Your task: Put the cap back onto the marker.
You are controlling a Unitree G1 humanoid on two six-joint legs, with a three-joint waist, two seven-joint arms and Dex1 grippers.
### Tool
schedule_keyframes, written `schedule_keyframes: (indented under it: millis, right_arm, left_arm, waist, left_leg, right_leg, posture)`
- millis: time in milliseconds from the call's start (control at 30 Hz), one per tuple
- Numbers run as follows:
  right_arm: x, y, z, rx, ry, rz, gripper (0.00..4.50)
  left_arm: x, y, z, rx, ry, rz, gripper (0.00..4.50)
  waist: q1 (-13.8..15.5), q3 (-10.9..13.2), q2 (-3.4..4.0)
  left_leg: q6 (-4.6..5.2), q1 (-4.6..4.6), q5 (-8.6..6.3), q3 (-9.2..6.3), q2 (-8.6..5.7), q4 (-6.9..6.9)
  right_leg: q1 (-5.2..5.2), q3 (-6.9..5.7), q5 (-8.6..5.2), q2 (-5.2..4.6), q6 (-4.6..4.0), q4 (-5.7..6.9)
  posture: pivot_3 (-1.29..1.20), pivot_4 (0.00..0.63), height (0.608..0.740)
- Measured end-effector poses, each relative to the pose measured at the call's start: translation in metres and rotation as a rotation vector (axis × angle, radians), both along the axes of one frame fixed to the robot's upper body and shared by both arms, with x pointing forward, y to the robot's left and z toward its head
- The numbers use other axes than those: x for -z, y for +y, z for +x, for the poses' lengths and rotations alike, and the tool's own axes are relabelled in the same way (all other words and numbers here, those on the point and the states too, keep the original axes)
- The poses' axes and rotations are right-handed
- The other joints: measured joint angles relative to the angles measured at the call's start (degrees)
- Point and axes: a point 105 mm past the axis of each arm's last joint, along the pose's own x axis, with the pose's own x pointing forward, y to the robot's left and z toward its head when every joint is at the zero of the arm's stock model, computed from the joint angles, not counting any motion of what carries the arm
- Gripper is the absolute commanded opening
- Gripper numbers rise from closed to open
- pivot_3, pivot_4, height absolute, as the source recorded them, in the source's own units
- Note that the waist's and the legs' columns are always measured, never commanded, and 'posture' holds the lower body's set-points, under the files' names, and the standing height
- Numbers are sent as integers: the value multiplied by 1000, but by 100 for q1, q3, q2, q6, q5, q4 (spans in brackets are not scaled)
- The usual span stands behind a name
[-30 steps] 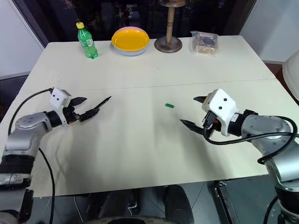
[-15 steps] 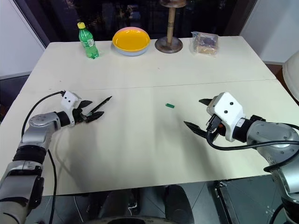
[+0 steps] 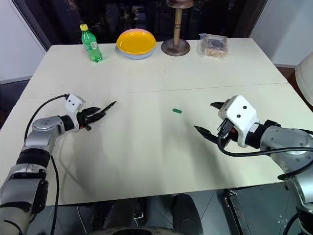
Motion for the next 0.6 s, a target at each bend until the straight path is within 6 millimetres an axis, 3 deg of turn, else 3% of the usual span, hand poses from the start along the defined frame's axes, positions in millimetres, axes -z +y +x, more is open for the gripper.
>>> schedule_keyframes:
  millis: [333, 467, 600]
  right_arm:
    - [-2, 0, 1, -4, -3, -9, 4500]
    - [1, 0, 6, -28, 7, 1, 4500]
    - [6, 4, 17, -74, 22, 3, 4500]
  left_arm:
    - [-2, 1, -2, 21, 0, 18, 47]
    - [-6, 0, -17, 93, 6, 70, 47]
    - [-29, -13, -27, 178, -26, 94, 47]
  waist:
    - [-14, 0, -1]
    - [-18, 2, -4]
    - [10, 8, -14]
  left_leg:
    - [0, -1, 0, 1, 3, 1]
    - [1, -4, 0, 1, 4, 0]
    - [1, -7, 0, 0, 3, 4]
  right_leg:
    - [-1, 0, 7, 10, 13, 0]
    - [-4, 1, 6, 11, 13, -1]
    - [-3, 1, -3, 6, -4, -3]
  posture:
    - [0, 150, 740]
    - [0, 150, 740]
    - [0, 150, 740]
